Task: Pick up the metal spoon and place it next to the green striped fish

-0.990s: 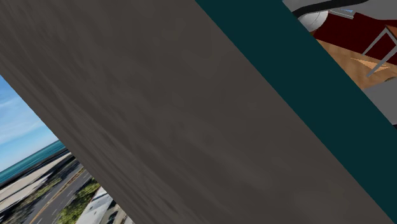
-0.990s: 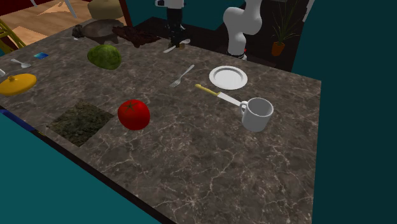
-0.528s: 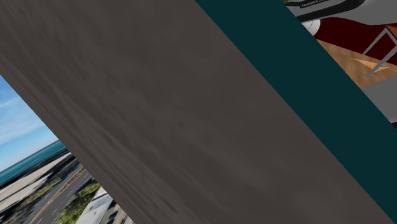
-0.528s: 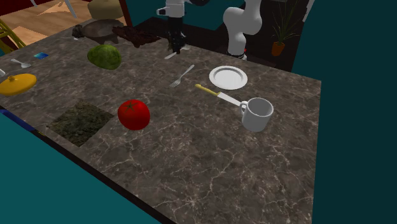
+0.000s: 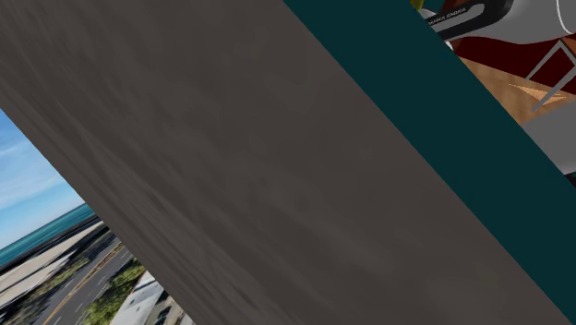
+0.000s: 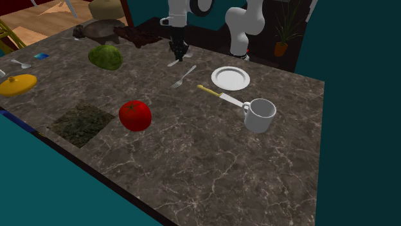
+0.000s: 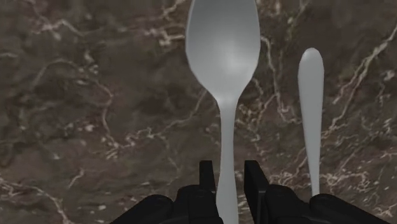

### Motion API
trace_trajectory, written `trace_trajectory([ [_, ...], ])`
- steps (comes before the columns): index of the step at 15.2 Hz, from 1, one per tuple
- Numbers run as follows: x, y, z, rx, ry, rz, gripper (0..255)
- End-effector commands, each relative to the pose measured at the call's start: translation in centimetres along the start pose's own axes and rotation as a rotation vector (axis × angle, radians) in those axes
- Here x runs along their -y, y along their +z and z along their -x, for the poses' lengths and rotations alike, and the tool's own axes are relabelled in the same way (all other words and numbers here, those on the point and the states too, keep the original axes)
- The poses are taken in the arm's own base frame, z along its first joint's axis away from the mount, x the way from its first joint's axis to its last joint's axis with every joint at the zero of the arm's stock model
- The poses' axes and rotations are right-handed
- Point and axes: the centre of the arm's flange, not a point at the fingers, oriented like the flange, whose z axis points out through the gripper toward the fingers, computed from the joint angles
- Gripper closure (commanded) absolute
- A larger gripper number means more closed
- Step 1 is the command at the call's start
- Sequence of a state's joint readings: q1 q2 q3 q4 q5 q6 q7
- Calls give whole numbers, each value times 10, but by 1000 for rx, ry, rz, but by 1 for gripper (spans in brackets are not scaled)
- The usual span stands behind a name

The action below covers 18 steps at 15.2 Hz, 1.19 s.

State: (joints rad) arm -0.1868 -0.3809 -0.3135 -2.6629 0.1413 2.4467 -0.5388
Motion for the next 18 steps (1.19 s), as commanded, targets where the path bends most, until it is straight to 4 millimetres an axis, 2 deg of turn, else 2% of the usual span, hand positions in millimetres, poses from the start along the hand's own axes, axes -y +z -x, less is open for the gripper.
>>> trace_trajectory([
  [1,-2,10,3,0,0,0,255],
  [3,-3,24,6,0,0,0,255],
  [11,-3,24,6,0,0,0,255],
  [12,-3,24,6,0,0,0,0],
  [17,-3,24,6,0,0,0,0],
  [18,-3,10,6,0,0,0,0],
])
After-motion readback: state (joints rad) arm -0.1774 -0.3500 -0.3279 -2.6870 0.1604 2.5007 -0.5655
